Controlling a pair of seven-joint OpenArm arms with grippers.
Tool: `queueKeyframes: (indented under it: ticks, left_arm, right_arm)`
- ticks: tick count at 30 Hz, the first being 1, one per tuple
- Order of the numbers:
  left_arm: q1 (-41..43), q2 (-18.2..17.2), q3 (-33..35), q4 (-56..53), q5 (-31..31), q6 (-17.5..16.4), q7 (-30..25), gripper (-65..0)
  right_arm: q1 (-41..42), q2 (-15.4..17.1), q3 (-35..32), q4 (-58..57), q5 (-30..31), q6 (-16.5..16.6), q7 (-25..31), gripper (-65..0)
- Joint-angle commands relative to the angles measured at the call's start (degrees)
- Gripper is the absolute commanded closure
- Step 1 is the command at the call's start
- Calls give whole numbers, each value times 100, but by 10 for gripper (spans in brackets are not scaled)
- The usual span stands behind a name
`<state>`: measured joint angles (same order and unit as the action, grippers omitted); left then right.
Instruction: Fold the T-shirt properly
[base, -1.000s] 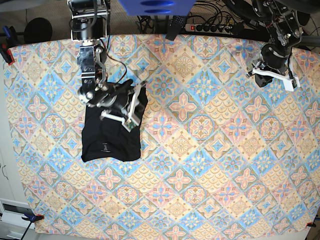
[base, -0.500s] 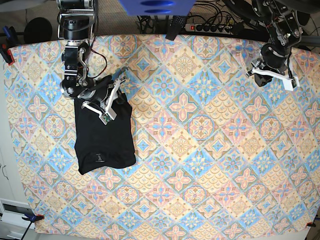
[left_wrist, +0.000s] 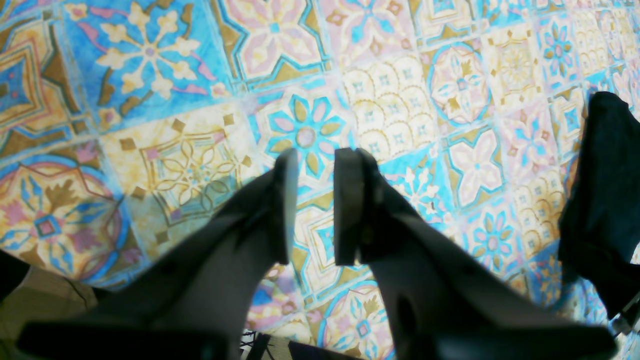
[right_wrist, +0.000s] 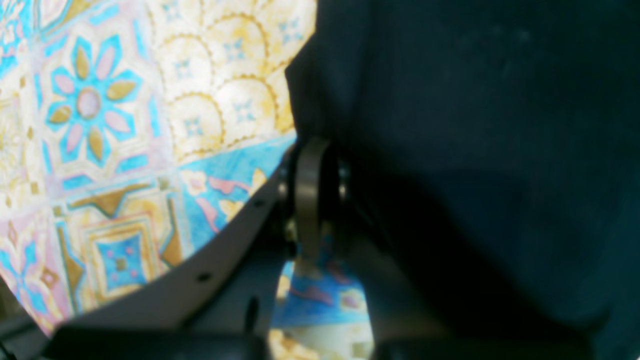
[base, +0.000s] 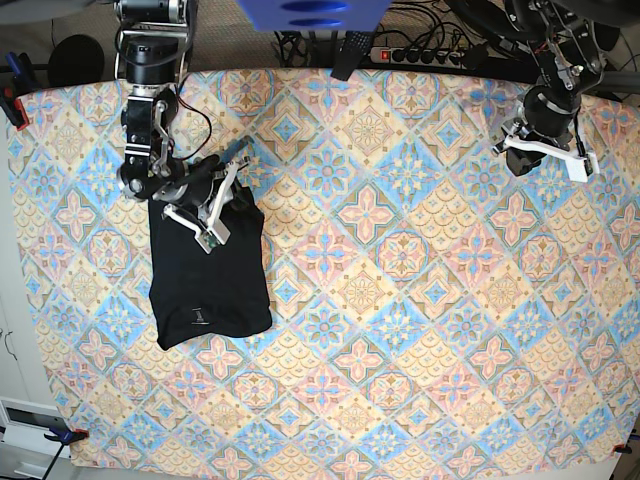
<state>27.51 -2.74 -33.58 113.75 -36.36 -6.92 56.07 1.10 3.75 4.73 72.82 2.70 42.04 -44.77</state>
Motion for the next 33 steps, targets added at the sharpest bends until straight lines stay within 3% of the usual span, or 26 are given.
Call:
queueKeyframes:
  ticks: [1, 14, 19, 27, 30, 33]
  left_arm:
    - [58, -38, -22, 110, -70, -16, -82, -112]
    - [190, -38, -31, 110, -87, -16, -82, -112]
    - [225, -38, -31, 110, -96, -16, -82, -112]
    - [383, -47, -39, 172, -131, -16, -82, -112]
    - [656, -55, -39, 374, -184, -16, -82, -105]
    - [955, -319, -31, 462, -272, -16, -82, -27]
  right_arm:
    - [254, 69, 32, 46, -204, -204, 33, -35]
    - [298, 69, 59, 143, -204, -204, -151, -35]
    - [246, 69, 24, 1048, -204, -204, -459, -35]
    - [-985, 69, 129, 2929, -186, -204, -1092, -35]
    - [-1530, 69, 683, 3422, -186, -204, -1232, -34]
    - [-2005, 69, 1166, 3641, -186, -204, -1241, -34]
